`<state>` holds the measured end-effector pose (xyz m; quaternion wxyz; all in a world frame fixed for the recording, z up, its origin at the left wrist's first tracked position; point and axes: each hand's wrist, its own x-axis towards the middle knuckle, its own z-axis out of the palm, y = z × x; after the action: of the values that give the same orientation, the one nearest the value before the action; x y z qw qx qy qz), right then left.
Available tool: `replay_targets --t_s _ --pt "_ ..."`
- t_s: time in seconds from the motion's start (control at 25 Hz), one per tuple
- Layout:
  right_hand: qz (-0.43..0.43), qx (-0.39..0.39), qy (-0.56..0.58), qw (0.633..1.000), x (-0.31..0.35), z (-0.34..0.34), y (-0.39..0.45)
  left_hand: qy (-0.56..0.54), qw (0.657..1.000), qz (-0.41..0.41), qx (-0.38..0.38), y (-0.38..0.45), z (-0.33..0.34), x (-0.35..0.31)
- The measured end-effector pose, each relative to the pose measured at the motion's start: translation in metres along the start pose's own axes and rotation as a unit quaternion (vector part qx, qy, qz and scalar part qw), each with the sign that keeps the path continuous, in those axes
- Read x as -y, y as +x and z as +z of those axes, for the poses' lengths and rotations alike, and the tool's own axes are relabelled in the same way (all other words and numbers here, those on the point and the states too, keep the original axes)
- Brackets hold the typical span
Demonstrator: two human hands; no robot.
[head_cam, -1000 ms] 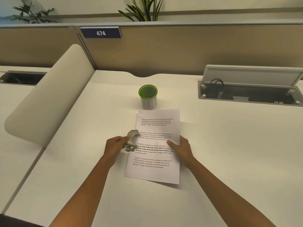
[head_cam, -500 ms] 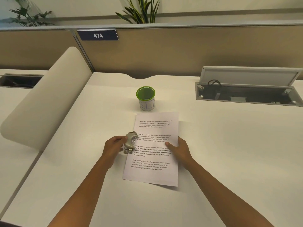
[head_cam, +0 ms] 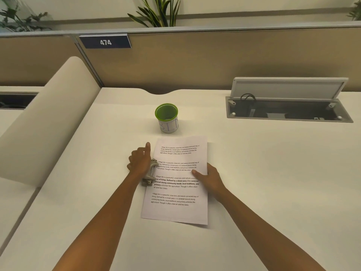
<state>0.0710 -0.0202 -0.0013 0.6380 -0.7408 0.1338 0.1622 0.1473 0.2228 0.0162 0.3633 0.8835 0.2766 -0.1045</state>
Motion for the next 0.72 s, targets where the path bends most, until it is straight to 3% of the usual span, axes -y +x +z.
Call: replay_targets --t_s 0.12,0.28,0.52,0.72 --pt "0.002 -0.006 -0.009 1.0 0.0 0.001 0.001 0.029 0.999 -0.018 -0.015 0.002 0.011 -0.009" --pt "-0.003 -0.008 -0.028 1.0 0.001 0.002 0.003 0.077 0.996 0.013 -0.031 0.004 0.022 0.002" --pt "0.011 -0.019 -0.03 0.999 0.0 0.004 0.004 0.127 0.98 0.093 -0.121 0.0 0.032 0.017" --pt "0.011 -0.025 -0.032 0.999 0.0 0.005 0.003 0.114 0.977 0.118 -0.134 0.003 0.035 0.024"
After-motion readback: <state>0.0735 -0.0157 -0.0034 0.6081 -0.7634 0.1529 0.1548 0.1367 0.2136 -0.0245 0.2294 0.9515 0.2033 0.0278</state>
